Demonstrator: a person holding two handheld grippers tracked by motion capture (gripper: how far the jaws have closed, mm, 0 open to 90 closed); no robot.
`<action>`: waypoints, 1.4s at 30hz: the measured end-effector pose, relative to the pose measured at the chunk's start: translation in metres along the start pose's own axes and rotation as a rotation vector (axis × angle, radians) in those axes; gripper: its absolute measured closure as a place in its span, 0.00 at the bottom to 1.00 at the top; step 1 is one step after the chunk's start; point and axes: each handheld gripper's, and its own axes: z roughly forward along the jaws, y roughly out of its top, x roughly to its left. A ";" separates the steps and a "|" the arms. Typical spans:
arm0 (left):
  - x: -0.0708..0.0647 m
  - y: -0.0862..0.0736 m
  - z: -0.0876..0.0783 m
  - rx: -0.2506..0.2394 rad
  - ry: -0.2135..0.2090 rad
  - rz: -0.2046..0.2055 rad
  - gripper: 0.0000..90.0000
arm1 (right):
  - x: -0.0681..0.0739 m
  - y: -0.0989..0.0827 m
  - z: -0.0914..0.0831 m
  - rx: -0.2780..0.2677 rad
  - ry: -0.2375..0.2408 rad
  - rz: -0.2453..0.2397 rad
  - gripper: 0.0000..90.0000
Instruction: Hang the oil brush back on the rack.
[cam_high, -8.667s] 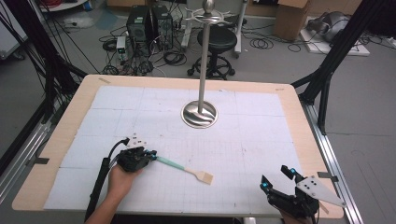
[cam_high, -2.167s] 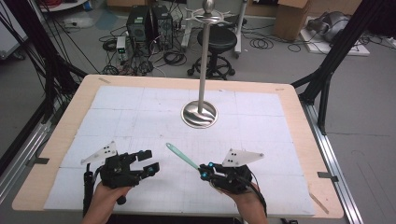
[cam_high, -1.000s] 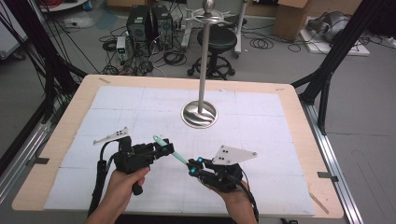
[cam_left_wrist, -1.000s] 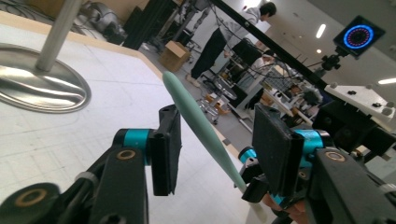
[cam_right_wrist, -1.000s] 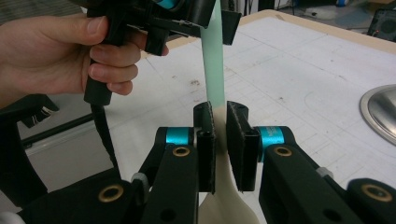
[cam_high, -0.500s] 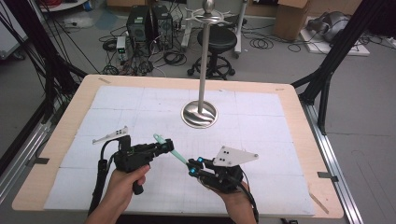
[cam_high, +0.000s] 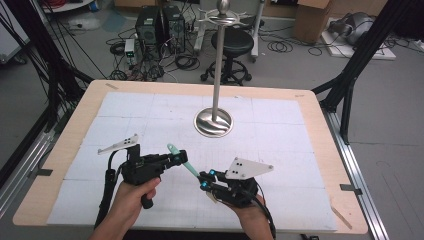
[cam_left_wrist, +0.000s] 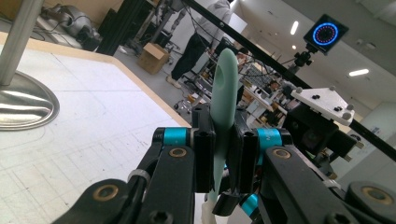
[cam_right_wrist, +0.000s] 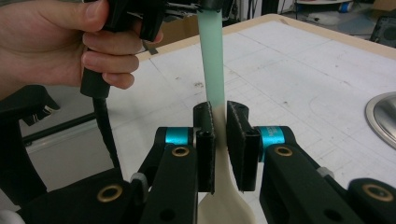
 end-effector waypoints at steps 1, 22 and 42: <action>-0.001 0.001 0.000 0.000 -0.002 0.005 0.91 | 0.000 0.000 0.000 -0.003 0.001 -0.001 0.91; -0.020 0.015 -0.001 0.176 -0.210 0.237 0.92 | -0.018 0.009 0.005 0.023 0.364 0.014 0.67; -0.022 0.018 -0.010 0.145 -0.154 0.304 0.67 | -0.018 0.009 0.017 -0.002 0.429 0.044 0.93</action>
